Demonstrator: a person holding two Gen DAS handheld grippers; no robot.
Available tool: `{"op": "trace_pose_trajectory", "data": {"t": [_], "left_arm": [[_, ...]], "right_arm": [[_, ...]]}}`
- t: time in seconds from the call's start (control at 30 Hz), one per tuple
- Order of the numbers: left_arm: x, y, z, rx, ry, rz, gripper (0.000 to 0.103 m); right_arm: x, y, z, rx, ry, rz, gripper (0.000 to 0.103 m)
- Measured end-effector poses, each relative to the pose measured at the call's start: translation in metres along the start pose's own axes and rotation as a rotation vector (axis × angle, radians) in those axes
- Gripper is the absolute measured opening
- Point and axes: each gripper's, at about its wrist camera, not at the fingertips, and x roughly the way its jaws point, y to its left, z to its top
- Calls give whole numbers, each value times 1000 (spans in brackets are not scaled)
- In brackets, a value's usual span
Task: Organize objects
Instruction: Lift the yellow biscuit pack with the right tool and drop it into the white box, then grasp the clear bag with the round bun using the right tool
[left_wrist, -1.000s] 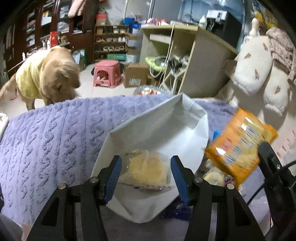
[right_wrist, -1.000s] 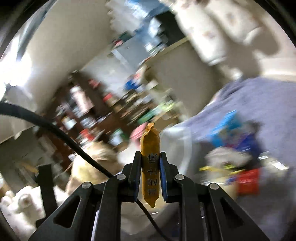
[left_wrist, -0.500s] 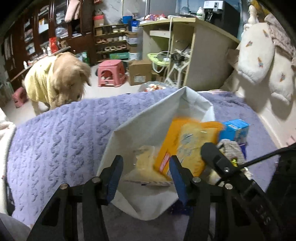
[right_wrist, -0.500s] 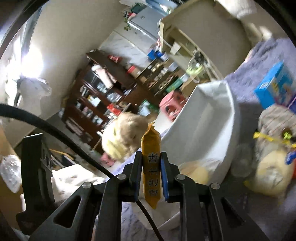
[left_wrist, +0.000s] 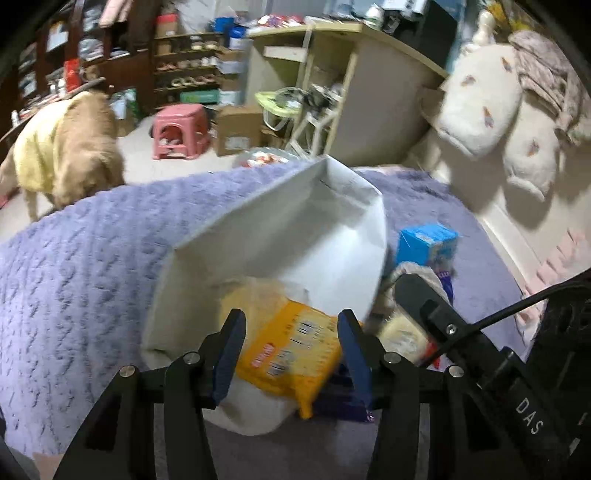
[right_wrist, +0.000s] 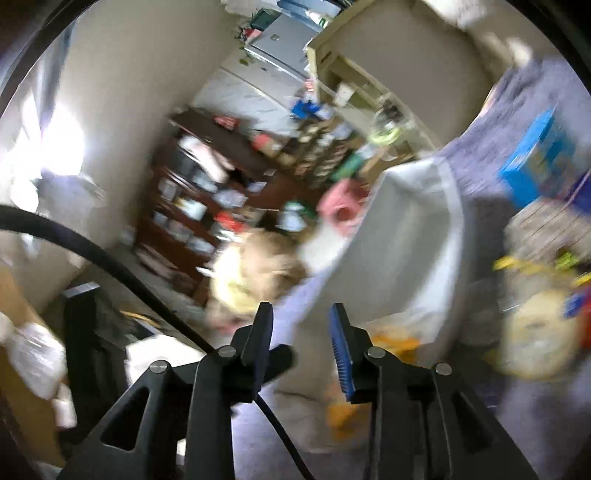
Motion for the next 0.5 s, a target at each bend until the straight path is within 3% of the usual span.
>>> {"op": "trace_pose_trajectory", "data": {"t": [0.1,0.2,0.3,0.37,0.43,0.5], "left_arm": [[9,-19,-3,43,19,-78,50],[20,-47,-9,116,31,-118,50],[30,-70,-16,173,43,-92,50],[36,-79,-19,184,62,-87,50],[37,-80,-20,183,61,-76,50],[36,-78,-20,180,37,-16,50]], "right_arm": [[-22,-7,7,-34,7,-135,40],[-50,-31,10,17,-14,-252,44],[-63,-56,12,59,-33,-403,46],[-60,-68,11,65,-16,-457,46],[-45,-75,10,52,38,-470,46],[-28,-85,2,42,86,-464,46]]}}
